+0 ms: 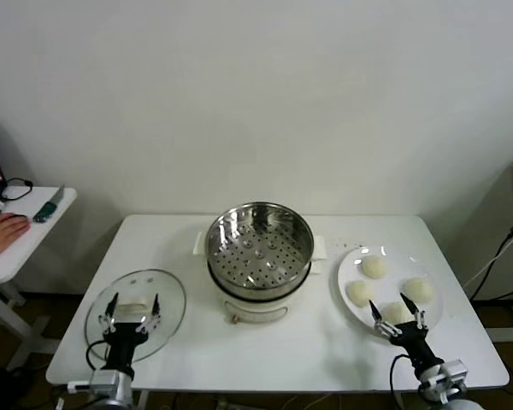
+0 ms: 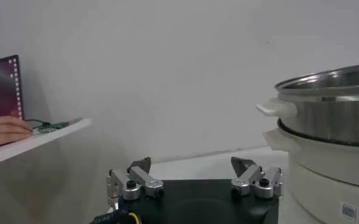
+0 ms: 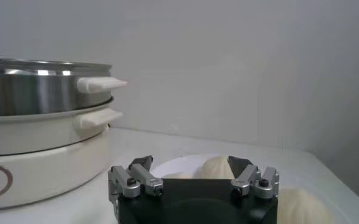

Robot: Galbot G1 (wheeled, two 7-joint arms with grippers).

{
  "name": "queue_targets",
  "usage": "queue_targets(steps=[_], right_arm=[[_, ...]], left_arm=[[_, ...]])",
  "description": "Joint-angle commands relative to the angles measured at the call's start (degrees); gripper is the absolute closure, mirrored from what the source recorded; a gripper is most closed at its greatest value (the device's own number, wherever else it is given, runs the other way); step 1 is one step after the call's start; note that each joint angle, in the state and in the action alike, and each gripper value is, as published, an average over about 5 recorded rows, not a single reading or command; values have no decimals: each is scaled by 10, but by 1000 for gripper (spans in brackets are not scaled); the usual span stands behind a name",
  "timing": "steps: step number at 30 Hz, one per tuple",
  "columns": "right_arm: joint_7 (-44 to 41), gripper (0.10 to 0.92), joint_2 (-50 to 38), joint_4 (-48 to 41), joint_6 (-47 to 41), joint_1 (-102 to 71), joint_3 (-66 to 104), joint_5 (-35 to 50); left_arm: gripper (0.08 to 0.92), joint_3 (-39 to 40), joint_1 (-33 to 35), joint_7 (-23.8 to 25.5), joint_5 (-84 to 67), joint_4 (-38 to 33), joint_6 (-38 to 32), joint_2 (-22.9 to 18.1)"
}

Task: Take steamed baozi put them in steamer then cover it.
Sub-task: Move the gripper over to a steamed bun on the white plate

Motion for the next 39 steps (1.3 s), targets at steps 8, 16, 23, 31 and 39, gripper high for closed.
queue_targets(steps=[8, 16, 23, 31, 39], right_arm=[[-112, 203, -179, -40, -124, 134, -27, -32], [-374, 203, -355, -168, -153, 372, -182, -140], [-513, 203, -361, -297, -92, 657, -446, -263], [-538, 203, -305, -409, -58, 864, -705, -286], [-539, 203, -211, -494, -47, 932, -843, -291]], left_arm=[[177, 8, 2, -3, 2, -4, -2, 8], [177, 12, 4, -3, 0, -7, -3, 11], [177, 8, 5, -3, -5, -5, -4, 14], [177, -1, 5, -3, -12, -11, 2, 20], [177, -1, -2, -5, -13, -11, 12, 22]])
